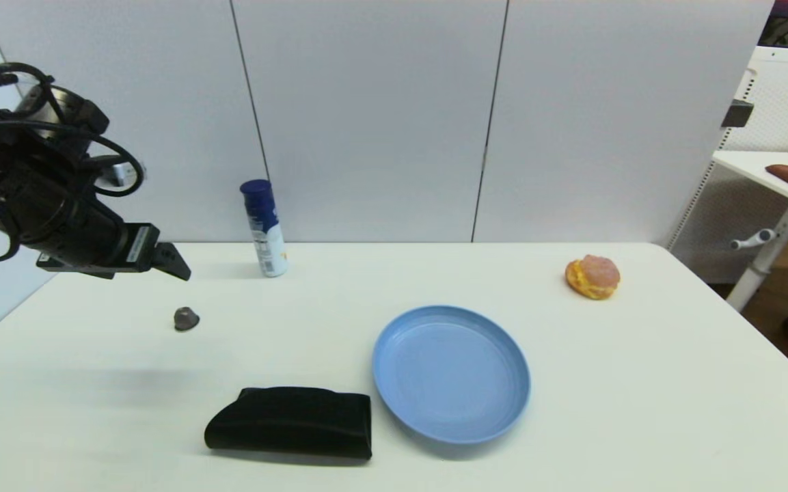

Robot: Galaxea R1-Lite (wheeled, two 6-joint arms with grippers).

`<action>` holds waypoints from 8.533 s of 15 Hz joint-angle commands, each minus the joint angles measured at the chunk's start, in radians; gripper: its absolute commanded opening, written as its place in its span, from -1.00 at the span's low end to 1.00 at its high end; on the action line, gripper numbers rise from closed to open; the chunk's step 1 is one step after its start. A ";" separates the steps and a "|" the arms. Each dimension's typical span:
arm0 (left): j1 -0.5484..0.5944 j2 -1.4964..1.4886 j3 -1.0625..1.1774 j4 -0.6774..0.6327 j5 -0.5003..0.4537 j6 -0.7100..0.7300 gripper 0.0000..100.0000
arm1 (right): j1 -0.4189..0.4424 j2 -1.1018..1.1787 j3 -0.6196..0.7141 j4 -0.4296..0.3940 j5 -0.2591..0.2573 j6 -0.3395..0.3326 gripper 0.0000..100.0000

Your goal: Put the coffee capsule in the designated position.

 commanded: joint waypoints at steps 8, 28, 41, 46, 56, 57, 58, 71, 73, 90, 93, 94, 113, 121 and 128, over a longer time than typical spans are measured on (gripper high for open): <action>0.038 0.251 -0.084 0.012 0.005 0.007 1.00 | 0.000 0.001 0.000 0.000 0.000 0.000 1.00; 0.049 0.349 -0.126 0.032 0.044 -0.010 1.00 | 0.000 0.001 0.000 0.000 0.000 0.000 1.00; 0.040 0.362 -0.132 0.032 0.040 -0.008 -1.00 | 0.000 0.001 0.000 0.000 0.000 0.000 1.00; 0.040 0.360 -0.129 0.035 0.009 -0.007 -1.00 | 0.000 0.001 0.000 0.000 0.000 0.000 1.00; -0.014 0.322 -0.250 0.032 -0.043 -0.016 -1.00 | 0.000 0.001 0.000 0.000 0.000 0.000 1.00; -0.040 0.329 -0.310 0.034 -0.051 -0.014 -1.00 | 0.000 0.001 0.000 0.000 0.000 0.000 1.00; -0.081 0.351 -0.374 0.026 -0.064 -0.018 -1.00 | 0.000 0.001 0.000 0.000 0.000 0.000 1.00; -0.563 0.564 -0.391 -0.479 -0.107 -0.136 -1.00 | 0.000 0.001 0.000 0.000 0.000 0.000 1.00; -0.575 0.579 -0.391 -0.545 -0.107 -0.136 -1.00 | 0.000 0.001 0.000 0.000 0.000 0.000 1.00; -0.611 0.636 -0.389 -0.594 -0.107 -0.180 1.00 | 0.002 0.001 0.000 0.000 0.000 0.000 1.00; -0.609 0.570 -0.379 -0.562 -0.107 -0.168 1.00 | 0.000 0.001 0.000 0.000 0.000 0.000 1.00; -0.607 0.527 -0.376 -0.522 -0.107 -0.160 1.00 | 0.000 0.001 0.000 0.000 0.000 0.000 1.00; 0.014 -1.495 1.504 -1.002 -0.100 0.107 1.00 | 0.000 0.001 0.000 0.000 0.000 0.000 1.00; 0.029 -1.754 1.589 -0.827 -0.032 0.096 1.00 | 0.000 0.001 0.000 0.000 0.000 0.000 1.00; 0.028 -1.754 1.589 -0.825 -0.023 0.009 1.00 | 0.000 0.001 0.000 0.000 0.000 0.000 1.00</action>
